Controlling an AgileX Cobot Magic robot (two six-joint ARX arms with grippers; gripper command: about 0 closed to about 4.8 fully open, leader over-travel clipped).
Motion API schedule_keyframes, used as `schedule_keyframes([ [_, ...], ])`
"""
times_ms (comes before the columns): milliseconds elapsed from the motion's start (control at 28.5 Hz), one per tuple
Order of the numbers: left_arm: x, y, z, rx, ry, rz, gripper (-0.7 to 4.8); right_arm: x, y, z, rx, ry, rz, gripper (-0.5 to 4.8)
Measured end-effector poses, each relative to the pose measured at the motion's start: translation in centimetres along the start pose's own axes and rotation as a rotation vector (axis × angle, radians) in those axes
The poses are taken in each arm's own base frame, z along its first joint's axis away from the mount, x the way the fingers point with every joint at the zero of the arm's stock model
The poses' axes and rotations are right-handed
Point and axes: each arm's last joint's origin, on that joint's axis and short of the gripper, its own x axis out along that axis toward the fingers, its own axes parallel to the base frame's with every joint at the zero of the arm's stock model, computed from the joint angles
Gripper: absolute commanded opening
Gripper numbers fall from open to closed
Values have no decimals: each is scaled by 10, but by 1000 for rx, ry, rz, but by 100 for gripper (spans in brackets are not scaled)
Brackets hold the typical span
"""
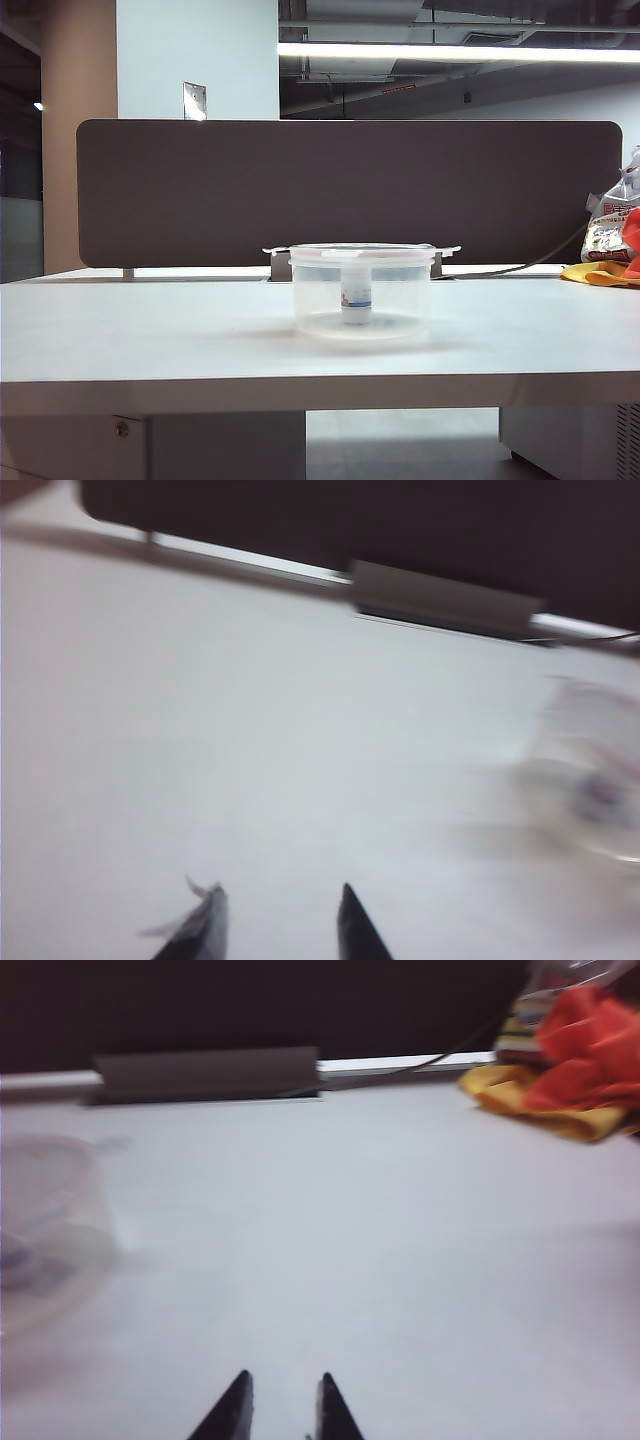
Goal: Remove the lid of the round box, pick up the small white medicine bottle inside, and place it on the table.
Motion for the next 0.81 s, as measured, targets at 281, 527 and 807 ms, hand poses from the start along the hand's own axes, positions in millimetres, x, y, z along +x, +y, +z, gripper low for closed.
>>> schedule_keyframes([
  [281, -1, -4, 4, -136, 12, -68, 35, -1, 3, 9, 135, -73, 89, 85],
  [527, -13, -18, 48, -113, -65, -104, 33, -17, 10, 64, 122, -240, 75, 85],
  [807, 7, -34, 113, -126, 28, -179, 19, -2, 18, 131, 121, -189, 66, 85],
])
